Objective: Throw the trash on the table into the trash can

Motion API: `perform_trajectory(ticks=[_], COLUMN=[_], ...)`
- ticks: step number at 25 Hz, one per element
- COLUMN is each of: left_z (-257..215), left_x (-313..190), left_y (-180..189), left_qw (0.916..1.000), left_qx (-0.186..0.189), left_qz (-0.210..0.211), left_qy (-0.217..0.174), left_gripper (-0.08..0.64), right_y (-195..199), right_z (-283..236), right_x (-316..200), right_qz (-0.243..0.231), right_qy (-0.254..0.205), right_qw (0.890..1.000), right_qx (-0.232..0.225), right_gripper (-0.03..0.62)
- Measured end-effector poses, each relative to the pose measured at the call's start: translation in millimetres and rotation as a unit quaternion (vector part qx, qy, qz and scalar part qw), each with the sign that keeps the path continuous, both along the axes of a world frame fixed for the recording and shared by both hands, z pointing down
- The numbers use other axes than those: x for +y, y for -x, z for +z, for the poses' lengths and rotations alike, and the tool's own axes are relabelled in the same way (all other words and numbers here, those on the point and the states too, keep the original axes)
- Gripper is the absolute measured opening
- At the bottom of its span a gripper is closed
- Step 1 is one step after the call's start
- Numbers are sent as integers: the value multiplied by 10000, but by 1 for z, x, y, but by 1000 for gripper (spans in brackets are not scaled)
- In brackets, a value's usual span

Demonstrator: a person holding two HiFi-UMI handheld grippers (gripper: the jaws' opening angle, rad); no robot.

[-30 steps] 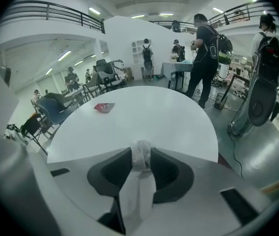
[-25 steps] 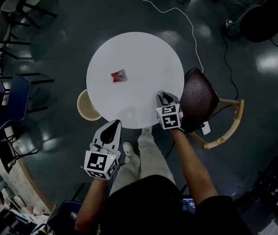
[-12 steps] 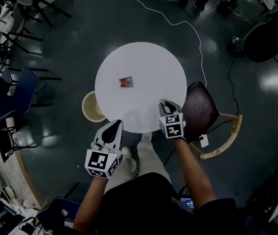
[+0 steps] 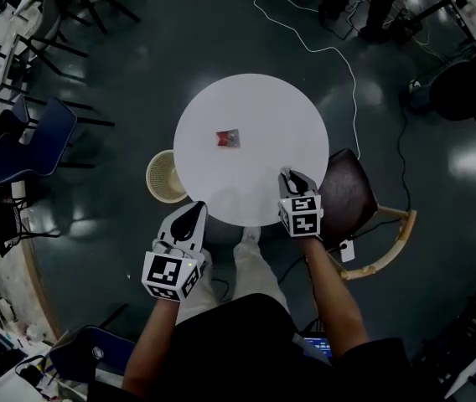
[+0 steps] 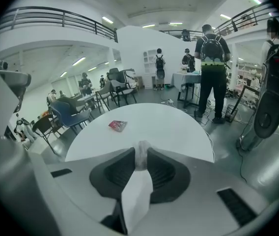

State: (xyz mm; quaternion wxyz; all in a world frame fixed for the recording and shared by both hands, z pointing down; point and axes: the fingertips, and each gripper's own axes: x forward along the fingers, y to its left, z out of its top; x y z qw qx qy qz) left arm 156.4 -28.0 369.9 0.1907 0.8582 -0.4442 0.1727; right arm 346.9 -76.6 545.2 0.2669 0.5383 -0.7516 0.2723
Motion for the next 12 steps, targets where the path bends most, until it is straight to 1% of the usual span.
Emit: perform_trajectory(ticks=[6, 12], left_z=[5, 13], left_x=[4, 7], left_y=[29, 72], left_qw=[9999, 9997], left_qx=[30, 148], left_qz=[-119, -204], left_qy=[-51, 7], left_gripper=[9, 9], right_y=[14, 54], right_z=[-5, -12], right_x=[-3, -1], right_qz=[-57, -139], right_qy=[-115, -146], right_qw=[9998, 9996], right_qx=[134, 204], right_gripper=[87, 87])
